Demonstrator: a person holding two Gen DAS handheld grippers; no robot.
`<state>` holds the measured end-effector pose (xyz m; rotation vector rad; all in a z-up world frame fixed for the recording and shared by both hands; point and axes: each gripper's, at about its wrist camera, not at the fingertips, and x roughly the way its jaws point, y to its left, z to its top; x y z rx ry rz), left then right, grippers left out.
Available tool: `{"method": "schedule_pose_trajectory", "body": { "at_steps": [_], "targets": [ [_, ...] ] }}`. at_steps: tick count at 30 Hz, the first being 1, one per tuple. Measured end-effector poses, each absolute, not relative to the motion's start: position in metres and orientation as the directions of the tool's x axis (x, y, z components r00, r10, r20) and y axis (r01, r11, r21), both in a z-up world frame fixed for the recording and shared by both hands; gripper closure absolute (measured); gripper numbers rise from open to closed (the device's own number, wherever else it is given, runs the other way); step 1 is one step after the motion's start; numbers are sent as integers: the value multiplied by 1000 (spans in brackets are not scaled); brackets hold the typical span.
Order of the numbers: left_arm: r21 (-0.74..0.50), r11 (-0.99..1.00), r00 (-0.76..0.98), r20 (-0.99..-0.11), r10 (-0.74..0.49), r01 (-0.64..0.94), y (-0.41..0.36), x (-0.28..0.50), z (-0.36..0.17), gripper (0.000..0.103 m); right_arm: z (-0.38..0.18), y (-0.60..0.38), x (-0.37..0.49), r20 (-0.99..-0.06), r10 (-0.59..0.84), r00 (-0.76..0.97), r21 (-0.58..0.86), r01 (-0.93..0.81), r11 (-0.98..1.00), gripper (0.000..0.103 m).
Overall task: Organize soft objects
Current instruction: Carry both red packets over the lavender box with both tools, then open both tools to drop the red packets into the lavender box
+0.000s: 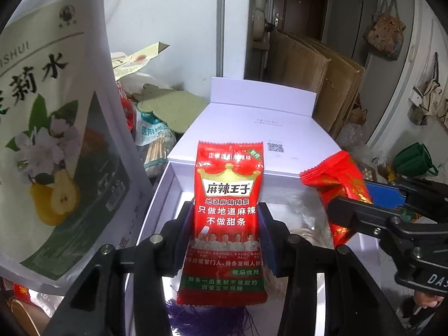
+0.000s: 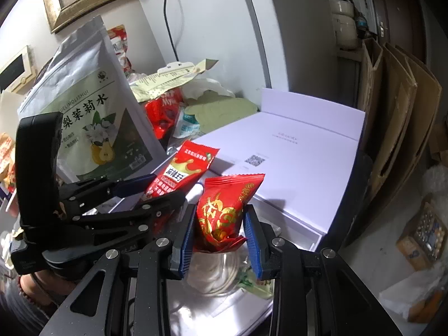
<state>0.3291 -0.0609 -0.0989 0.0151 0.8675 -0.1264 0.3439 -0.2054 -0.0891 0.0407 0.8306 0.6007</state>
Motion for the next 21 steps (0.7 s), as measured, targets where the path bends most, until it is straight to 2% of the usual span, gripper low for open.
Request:
{"method": "schedule_pose_trajectory", "body": {
  "at_steps": [8,11,16,21],
  "targets": [
    [27,994,643,-764,-46,104,-68,339,-104,57,-100,-206,351,-705,494,508,260,-463,847,70],
    [55,995,633,-774,-11,84,-69,344,-108,53,-103,-206,352,-708,491,507,264,-455,851,70],
    [22,998,625,-781,-23,63,-64,348,-111,53,-108,-205,354,-720,484,497,267,-446,854,70],
    [40,999,642,-766,15,25,-61,342,-106,53,-116,-203,359,-739,464,489,258,-431,865,70]
  ]
}}
